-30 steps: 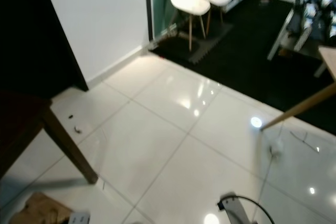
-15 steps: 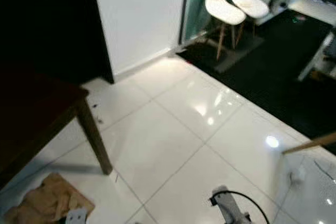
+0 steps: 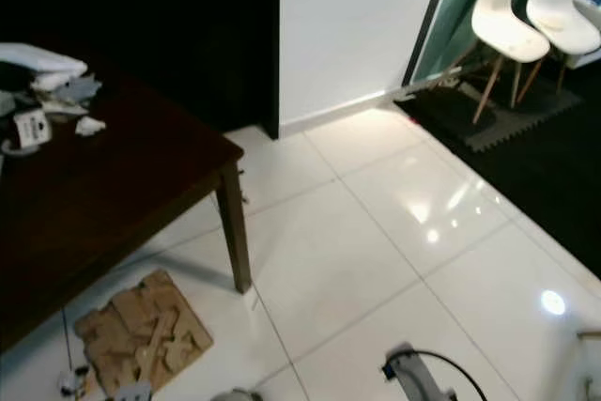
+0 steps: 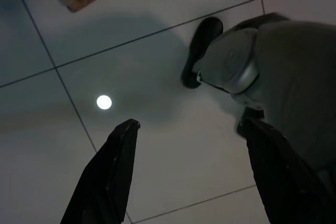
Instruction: Picking trash to rubbish bin
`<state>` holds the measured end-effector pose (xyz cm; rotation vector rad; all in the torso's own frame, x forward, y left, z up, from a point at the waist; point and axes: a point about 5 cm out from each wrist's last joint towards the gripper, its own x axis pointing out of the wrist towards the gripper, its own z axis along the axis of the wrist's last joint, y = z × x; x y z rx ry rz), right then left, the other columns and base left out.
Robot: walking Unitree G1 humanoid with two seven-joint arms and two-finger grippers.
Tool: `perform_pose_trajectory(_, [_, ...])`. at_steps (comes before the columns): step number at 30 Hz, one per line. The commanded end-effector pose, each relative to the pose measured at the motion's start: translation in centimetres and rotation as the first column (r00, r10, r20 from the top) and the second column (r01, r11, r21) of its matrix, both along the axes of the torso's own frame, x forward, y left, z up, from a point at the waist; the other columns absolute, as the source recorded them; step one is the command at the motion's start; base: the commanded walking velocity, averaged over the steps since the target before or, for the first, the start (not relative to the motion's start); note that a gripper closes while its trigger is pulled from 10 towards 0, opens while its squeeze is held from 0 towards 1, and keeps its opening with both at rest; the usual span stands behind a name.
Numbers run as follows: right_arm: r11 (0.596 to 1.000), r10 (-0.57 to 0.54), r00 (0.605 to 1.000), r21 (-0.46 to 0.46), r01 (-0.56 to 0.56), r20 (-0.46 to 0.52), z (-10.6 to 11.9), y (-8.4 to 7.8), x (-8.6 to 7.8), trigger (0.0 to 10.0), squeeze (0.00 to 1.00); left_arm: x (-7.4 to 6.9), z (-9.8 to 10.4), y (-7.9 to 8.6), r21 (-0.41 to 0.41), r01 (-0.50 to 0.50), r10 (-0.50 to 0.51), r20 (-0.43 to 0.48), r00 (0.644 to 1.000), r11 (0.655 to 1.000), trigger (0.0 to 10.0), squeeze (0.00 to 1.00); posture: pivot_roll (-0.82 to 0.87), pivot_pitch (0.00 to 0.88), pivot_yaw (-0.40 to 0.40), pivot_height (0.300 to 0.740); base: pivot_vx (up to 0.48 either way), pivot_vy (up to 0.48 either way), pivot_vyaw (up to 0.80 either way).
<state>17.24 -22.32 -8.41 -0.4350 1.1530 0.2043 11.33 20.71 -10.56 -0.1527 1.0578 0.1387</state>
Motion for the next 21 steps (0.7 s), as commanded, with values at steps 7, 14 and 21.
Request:
perform_pose_trajectory(7, [1.0, 0.001, 1.0, -0.013, -0.001, -0.023, -0.19, -0.54, -0.71, 10.0, 0.0, -0.77, -0.39, -0.92, -0.031, 0.008, -0.009, -0.034, 0.999, 0.999, 10.0, 0.0, 0.21, 0.114, -0.11, 0.74, 0.0, 0.0, 0.72])
perform_pose_trajectory(14, [1.0, -0.003, 1.0, -0.011, 0.003, -0.018, -0.11, -0.57, -0.54, 10.0, 0.0, -0.61, -0.37, -0.96, -0.035, 0.003, -0.004, -0.034, 0.999, 0.999, 10.0, 0.0, 0.21, 0.112, -0.109, 0.74, 0.0, 0.0, 0.72])
perform_pose_trajectory(21, [1.0, -0.004, 1.0, -0.008, 0.004, -0.018, -0.05, -0.66, -0.47, 10.0, 0.0, -0.56, -0.37, -1.0, -0.037, -0.002, 0.001, -0.035, 0.999, 0.999, 10.0, 0.0, 0.21, 0.112, -0.111, 0.74, 0.0, 0.0, 0.72])
